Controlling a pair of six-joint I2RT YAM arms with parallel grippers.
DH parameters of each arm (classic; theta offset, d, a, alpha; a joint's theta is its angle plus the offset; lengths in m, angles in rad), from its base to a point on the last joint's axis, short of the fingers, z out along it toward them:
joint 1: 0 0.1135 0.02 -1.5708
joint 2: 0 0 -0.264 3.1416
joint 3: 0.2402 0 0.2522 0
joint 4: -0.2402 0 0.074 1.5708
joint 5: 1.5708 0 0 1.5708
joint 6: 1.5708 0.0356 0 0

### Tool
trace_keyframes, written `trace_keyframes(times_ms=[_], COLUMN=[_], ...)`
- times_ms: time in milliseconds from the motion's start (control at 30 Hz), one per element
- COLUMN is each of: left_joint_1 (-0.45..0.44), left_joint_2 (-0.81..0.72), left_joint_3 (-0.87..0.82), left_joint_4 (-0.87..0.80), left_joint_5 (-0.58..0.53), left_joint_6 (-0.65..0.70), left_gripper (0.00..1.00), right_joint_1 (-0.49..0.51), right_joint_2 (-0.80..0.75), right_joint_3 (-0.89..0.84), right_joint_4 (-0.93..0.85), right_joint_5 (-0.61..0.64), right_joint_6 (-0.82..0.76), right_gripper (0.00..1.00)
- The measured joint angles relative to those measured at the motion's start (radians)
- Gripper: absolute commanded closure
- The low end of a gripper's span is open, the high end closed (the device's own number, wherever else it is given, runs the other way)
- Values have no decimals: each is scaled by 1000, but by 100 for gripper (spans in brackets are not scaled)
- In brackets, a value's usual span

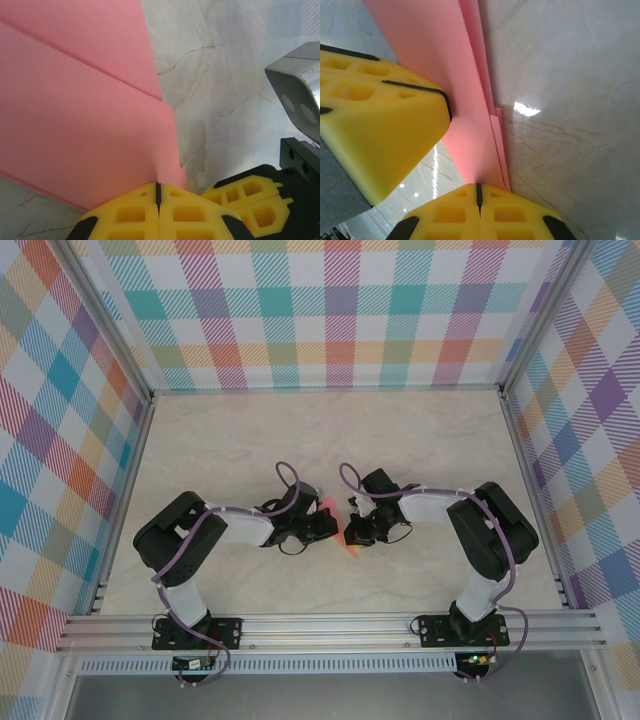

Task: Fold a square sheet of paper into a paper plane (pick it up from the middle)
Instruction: Fold the wing for the fifth time at the center of the table.

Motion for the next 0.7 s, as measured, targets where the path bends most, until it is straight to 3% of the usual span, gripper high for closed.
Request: trace_keyframes(times_ms=[333,700], left_joint_1=[23,227], left_joint_2=[-13,-18], left_joint_3=[-83,-79], left_joint_4=[126,120], left_joint_5=[-58,-59], left_joint_6=[1,66], left_gripper=[99,99], right_joint_1=[0,0], right_joint_2=[6,6], right_joint_3=[0,-2], right_joint_4=[5,8], right_joint_5=[-5,-7], right_joint_6=[0,0], right_gripper=[100,100])
